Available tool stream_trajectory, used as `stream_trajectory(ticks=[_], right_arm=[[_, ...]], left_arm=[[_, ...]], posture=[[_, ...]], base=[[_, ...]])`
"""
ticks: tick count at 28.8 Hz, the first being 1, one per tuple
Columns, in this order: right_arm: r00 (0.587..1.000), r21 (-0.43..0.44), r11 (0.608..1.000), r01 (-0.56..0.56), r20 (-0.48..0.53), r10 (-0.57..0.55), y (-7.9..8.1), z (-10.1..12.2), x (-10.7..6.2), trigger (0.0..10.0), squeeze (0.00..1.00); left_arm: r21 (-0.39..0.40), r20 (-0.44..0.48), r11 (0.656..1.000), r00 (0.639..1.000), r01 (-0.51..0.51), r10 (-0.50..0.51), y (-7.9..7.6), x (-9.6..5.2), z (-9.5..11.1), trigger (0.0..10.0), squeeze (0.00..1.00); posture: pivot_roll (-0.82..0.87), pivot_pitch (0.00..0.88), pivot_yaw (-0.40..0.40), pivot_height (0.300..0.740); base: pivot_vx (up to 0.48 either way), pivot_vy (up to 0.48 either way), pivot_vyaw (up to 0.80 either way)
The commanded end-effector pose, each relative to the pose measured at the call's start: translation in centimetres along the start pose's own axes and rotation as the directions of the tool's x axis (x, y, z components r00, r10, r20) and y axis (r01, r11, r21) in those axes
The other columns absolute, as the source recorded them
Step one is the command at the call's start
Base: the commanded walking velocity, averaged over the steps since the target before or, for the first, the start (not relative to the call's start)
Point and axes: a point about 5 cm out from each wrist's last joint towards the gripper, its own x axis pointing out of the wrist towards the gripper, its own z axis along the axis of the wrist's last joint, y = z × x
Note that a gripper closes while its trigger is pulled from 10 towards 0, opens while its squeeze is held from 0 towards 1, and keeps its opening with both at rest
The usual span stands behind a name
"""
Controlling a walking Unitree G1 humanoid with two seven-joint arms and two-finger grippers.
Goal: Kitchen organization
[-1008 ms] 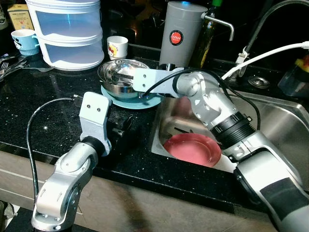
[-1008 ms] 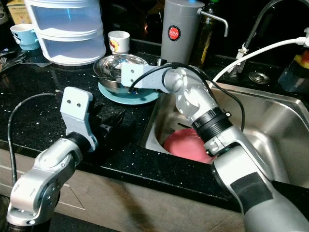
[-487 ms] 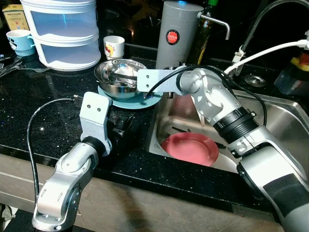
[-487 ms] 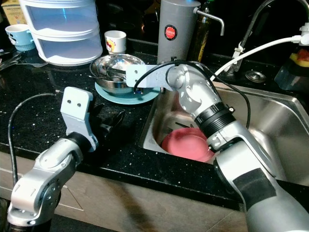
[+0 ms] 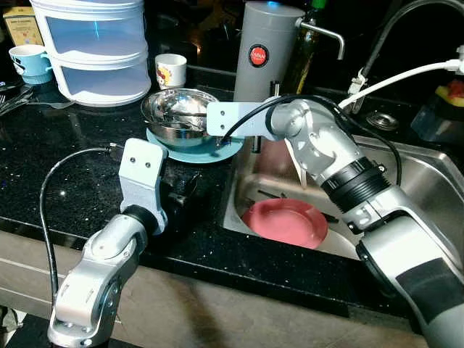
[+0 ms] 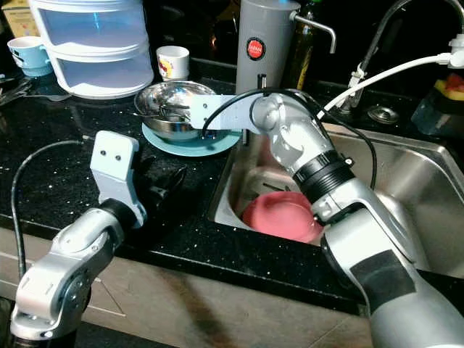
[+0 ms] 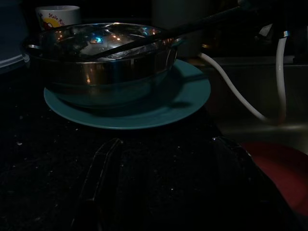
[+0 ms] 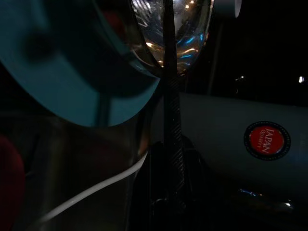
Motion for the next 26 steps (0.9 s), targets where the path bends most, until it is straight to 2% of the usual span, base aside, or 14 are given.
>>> stream_trajectory(ticks=[1,4,6,9,12,14,16,17,18,19,20,21,23,26], right_arm=[[0.999,0.017,0.999,0.049,0.006,-0.049,-0.9,-0.2,-0.3,0.0,0.0],[0.987,0.085,0.985,0.152,0.028,-0.155,-2.2,-0.2,-0.6,0.0,0.0],[0.987,0.085,0.985,0.152,0.028,-0.155,-2.2,-0.2,-0.6,0.0,0.0],[0.935,0.206,0.919,0.336,0.043,-0.352,-4.3,-1.0,-1.8,0.0,0.0],[0.911,0.253,0.886,0.39,0.035,-0.411,-4.6,-1.6,-2.3,0.0,0.0],[0.889,0.403,0.829,0.387,0.077,-0.452,-4.4,-1.9,-2.7,0.0,0.0],[0.853,0.583,0.738,0.34,0.139,-0.503,-4.1,-2.1,-3.1,0.0,0.0],[0.838,0.678,0.677,0.288,0.163,-0.521,-3.7,-2.4,-3.3,3.5,0.0],[0.838,0.678,0.677,0.288,0.163,-0.521,-3.7,-2.4,-3.3,3.5,0.0],[0.817,0.758,0.605,0.244,0.175,-0.549,-3.4,-2.7,-3.4,3.5,0.0],[0.793,0.848,0.502,0.173,0.182,-0.582,-2.7,-3.1,-3.6,10.0,0.0],[0.793,0.848,0.502,0.173,0.182,-0.582,-2.7,-3.1,-3.6,10.0,0.0],[0.747,0.946,0.322,-0.038,0.242,-0.62,-0.6,-3.3,-4.3,10.0,0.0],[0.729,0.954,0.279,-0.107,0.266,-0.63,0.1,-3.2,-4.6,10.0,0.0]], left_arm=[[0.001,-0.004,1.0,1.0,0.006,-0.006,-0.2,0.0,0.0,10.0,0.0],[0.002,-0.002,1.0,1.0,0.003,-0.003,-0.1,-0.1,0.0,10.0,0.0],[0.002,-0.002,1.0,1.0,0.003,-0.003,-0.1,-0.1,0.0,10.0,0.0],[0.002,0.001,1.0,1.0,0.002,-0.002,-0.1,-0.1,0.1,10.0,0.0],[0.002,0.003,1.0,1.0,0.003,-0.003,-0.2,-0.1,0.1,10.0,0.0],[0.001,0.007,1.0,1.0,0.002,-0.002,-0.2,0.0,0.2,10.0,0.0],[0.0,0.013,1.0,1.0,0.0,0.0,-0.1,0.0,0.3,10.0,0.0],[-0.001,0.016,1.0,1.0,-0.001,0.001,-0.1,0.0,0.4,10.0,0.0],[-0.001,0.016,1.0,1.0,-0.001,0.001,-0.1,0.0,0.4,10.0,0.0],[-0.002,0.019,1.0,1.0,-0.002,0.002,-0.1,0.0,0.4,10.0,0.0],[-0.001,0.024,1.0,1.0,-0.004,0.004,-0.1,0.0,0.5,10.0,0.0],[-0.001,0.024,1.0,1.0,-0.004,0.004,-0.1,0.0,0.5,10.0,0.0],[0.0,0.039,1.0,0.999,-0.013,0.013,0.1,0.0,0.8,10.0,0.0],[-0.001,0.044,1.0,0.999,-0.016,0.016,0.2,0.0,0.9,10.0,0.0]], posture=[[0.12,0.0,-0.09,0.74],[0.12,0.0,-0.09,0.74],[0.12,0.0,-0.09,0.74],[0.12,0.0,-0.089,0.74],[0.12,0.0,-0.086,0.74],[0.12,0.0,-0.085,0.74],[0.12,0.0,-0.085,0.74],[0.12,0.0,-0.085,0.74],[0.12,0.0,-0.085,0.74],[0.12,0.0,-0.089,0.74],[0.13,0.0,-0.091,0.74],[0.13,0.0,-0.091,0.74],[0.13,0.0,-0.092,0.74],[0.13,0.0,-0.091,0.74]], base=[[0.0,0.0,0.0],[0.0,0.0,0.0],[0.0,0.0,0.0],[0.0,0.0,0.0],[0.0,0.0,0.0],[0.0,0.0,0.0],[0.0,0.0,0.0],[0.0,0.0,0.0],[0.0,0.0,0.0],[0.0,0.0,0.0],[0.0,0.0,0.0],[0.0,0.0,0.0],[0.0,0.0,0.0],[0.0,0.0,0.0]])
